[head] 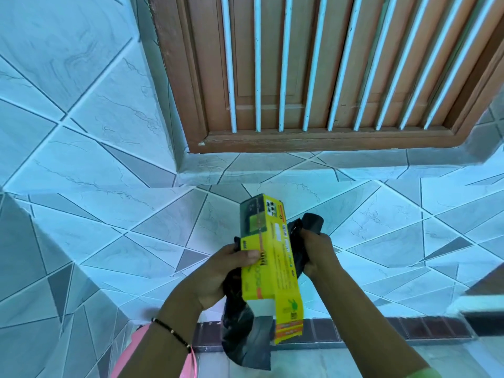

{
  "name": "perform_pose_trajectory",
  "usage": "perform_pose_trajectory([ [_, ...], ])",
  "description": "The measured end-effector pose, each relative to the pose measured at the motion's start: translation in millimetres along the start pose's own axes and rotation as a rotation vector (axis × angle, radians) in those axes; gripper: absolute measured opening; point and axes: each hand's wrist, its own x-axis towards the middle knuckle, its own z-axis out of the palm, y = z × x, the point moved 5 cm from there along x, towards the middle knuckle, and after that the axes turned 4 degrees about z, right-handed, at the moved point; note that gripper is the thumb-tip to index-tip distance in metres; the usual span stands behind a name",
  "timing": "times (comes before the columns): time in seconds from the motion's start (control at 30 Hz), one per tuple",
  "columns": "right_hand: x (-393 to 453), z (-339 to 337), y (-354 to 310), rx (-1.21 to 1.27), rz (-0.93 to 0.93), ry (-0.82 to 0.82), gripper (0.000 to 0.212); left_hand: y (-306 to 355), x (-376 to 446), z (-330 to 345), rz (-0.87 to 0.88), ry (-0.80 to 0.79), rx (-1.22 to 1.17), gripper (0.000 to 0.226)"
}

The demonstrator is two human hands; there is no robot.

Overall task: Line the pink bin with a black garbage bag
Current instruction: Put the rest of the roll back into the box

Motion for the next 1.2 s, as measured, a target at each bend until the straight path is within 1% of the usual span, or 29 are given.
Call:
perform_pose_trajectory([
  [0.03, 3.6, 2.4, -0.3, -0.002, 0.007, 0.013, 0.006, -0.2, 2.7, 2.8, -0.019, -0.010, 0.083, 0.055],
  [0.07, 7.4, 5.4, 0.0, 0.005, 0.017, 0.014, 0.006, -0.5, 6.0, 3.6, -0.026, -0.015, 0.172, 0.045],
  [0.13, 10.3, 12.0, -1.0, 0.014, 0.029, -0.011, 0.004, 3.2, 8.4, 8.1, -0.025, -0.013, 0.280, 0.016],
  [0.17, 9.0, 14.8, -2.3, -0.001, 0.027, -0.031, 0.005, 4.1, 9.4, 11.1, -0.033, -0.013, 0.309, 0.010],
  [0.23, 6.4, 19.9, -5.2, -0.032, 0.018, -0.059, 0.003, 4.4, 12.8, 4.8, -0.016, 0.048, 0.336, 0.014],
  [0.27, 6.6, 19.5, -6.4, -0.024, 0.008, -0.063, 0.005, 4.8, 14.2, -0.2, 0.005, 0.080, 0.322, 0.006],
  [0.3, 6.9, 16.8, -7.7, 0.017, 0.001, -0.063, 0.008, 6.7, 14.5, -5.3, 0.022, 0.122, 0.295, 0.010],
  [0.33, 9.5, 12.9, -8.3, 0.061, -0.003, -0.057, 0.008, 6.5, 16.4, -13.5, 0.034, 0.167, 0.255, 0.027],
  [0.37, 11.8, 8.0, -9.4, 0.079, -0.002, -0.043, 0.006, 8.5, 17.6, -20.6, 0.033, 0.229, 0.206, 0.039],
  [0.4, 13.3, 3.5, -9.4, 0.079, 0.005, -0.027, 0.005, 13.3, 19.8, -26.5, 0.040, 0.311, 0.147, 0.042],
  [0.47, 14.6, -4.7, -9.2, 0.070, 0.018, 0.007, 0.011, 25.0, 30.4, -39.2, 0.037, 0.460, 0.040, 0.036],
  [0.5, 14.4, -6.9, -9.3, 0.069, 0.022, 0.013, 0.013, 34.1, 38.6, -44.7, 0.023, 0.539, 0.008, 0.037],
  [0.53, 14.4, -7.3, -8.7, 0.063, 0.025, 0.008, 0.013, 43.0, 48.9, -51.6, 0.020, 0.604, 0.008, 0.047],
  [0.57, 12.4, -7.2, -8.4, 0.045, 0.029, -0.002, 0.013, 53.4, 60.8, -58.8, 0.024, 0.666, 0.012, 0.061],
  [0.67, 8.2, -3.0, -6.4, 0.031, 0.042, -0.050, 0.016, 73.5, 105.3, -92.9, 0.056, 0.769, 0.017, 0.116],
  [0.7, 7.3, -1.7, -5.7, 0.041, 0.052, -0.064, 0.017, 75.8, 123.3, -111.7, 0.057, 0.789, 0.023, 0.126],
  [0.73, 4.6, 0.5, -5.0, 0.053, 0.059, -0.081, 0.018, 78.5, 138.1, -127.8, 0.065, 0.820, 0.039, 0.130],
  [0.8, 0.0, 3.4, -5.3, 0.076, 0.060, -0.110, 0.022, 88.4, 148.7, -135.1, 0.024, 0.873, 0.079, 0.128],
  [0.83, -1.8, 4.4, -5.4, 0.077, 0.059, -0.125, 0.023, 97.2, 142.1, -123.3, 0.011, 0.889, 0.099, 0.124],
  [0.93, -5.8, 6.1, -7.9, 0.061, 0.064, -0.163, 0.025, 116.1, 136.8, -92.9, 0.017, 0.868, 0.099, 0.096],
  [1.07, -3.0, 6.6, -9.7, 0.068, 0.085, -0.169, 0.024, 112.3, 148.0, -112.2, -0.010, 0.902, 0.107, 0.064],
  [1.13, -0.6, 9.2, -9.4, 0.076, 0.091, -0.168, 0.024, 106.7, 153.0, -121.5, -0.030, 0.867, 0.137, 0.055],
  [1.2, 1.2, 13.4, -8.8, 0.078, 0.092, -0.174, 0.022, 99.0, 153.6, -120.2, -0.054, 0.815, 0.099, 0.051],
])
